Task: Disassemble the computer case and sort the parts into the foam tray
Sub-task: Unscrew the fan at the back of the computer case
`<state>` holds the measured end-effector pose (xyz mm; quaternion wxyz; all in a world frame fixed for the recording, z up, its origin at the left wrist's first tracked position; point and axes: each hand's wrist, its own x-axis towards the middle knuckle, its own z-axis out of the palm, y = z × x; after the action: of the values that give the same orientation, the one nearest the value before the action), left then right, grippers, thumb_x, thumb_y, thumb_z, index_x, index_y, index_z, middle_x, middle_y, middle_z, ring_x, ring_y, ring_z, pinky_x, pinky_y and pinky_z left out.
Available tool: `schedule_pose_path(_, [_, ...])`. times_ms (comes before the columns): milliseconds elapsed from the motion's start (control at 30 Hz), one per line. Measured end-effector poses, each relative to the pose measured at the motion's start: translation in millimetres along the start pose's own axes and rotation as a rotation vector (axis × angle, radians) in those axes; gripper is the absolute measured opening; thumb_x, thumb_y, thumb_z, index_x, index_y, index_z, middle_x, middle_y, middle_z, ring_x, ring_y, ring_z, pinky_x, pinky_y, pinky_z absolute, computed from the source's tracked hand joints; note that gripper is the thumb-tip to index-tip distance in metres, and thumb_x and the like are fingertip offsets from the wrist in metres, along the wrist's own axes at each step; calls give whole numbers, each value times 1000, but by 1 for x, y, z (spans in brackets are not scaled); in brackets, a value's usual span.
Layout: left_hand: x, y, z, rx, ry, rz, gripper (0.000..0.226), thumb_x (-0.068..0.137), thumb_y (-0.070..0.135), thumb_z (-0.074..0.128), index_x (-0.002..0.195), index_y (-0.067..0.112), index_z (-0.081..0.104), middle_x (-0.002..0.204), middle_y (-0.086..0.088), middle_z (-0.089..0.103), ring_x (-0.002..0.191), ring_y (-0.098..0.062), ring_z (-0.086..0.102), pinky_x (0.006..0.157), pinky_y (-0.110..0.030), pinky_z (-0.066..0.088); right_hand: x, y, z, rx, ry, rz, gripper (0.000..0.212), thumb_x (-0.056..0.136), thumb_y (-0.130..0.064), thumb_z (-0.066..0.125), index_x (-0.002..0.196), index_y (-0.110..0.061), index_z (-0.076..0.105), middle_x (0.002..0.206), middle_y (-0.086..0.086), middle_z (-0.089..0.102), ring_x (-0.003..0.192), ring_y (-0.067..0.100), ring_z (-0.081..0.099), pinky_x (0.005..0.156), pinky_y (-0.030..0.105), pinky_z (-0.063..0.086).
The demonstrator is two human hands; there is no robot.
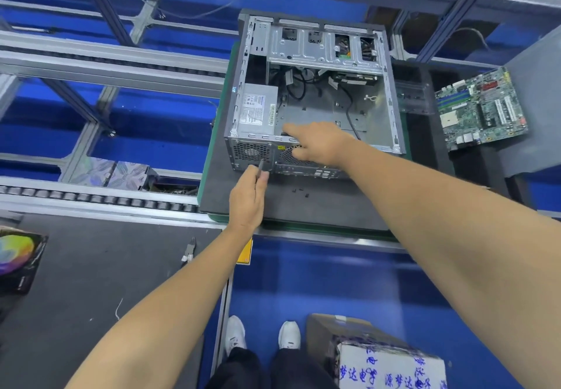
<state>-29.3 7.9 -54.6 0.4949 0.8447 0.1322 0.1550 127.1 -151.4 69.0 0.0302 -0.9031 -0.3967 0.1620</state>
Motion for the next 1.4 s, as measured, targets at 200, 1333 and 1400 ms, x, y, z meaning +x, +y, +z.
schedule_pose_path(200, [-14, -2, 2, 30, -195, 15, 39, 107, 62, 28, 92, 28, 43, 70, -4, 51, 63, -20, 50, 62, -46, 46, 8, 3, 3, 21, -21, 17, 50, 95, -32, 58, 141, -24, 39, 69, -6, 49, 64, 14, 51, 51, 29, 27])
schedule_pose_path(1333, [-13, -9, 24, 96, -218, -171, 23, 107, 53, 28, 118, 48, 47, 62, 4, 61, 68, -12, 62, 69, -36, 50, 18, 3, -2, -5, -78, 47, 47, 94, -32, 60, 136, -16, 48, 63, -5, 49, 61, 8, 43, 53, 29, 26])
schedule_pose_path(1400, [-13, -7, 23, 106, -223, -182, 22, 107, 52, 29, 119, 48, 47, 63, 4, 61, 69, -13, 62, 70, -37, 50, 18, 2, -3, -4, -75, 52, 44, 93, -33, 60, 132, -16, 49, 63, -5, 49, 61, 9, 44, 53, 30, 27])
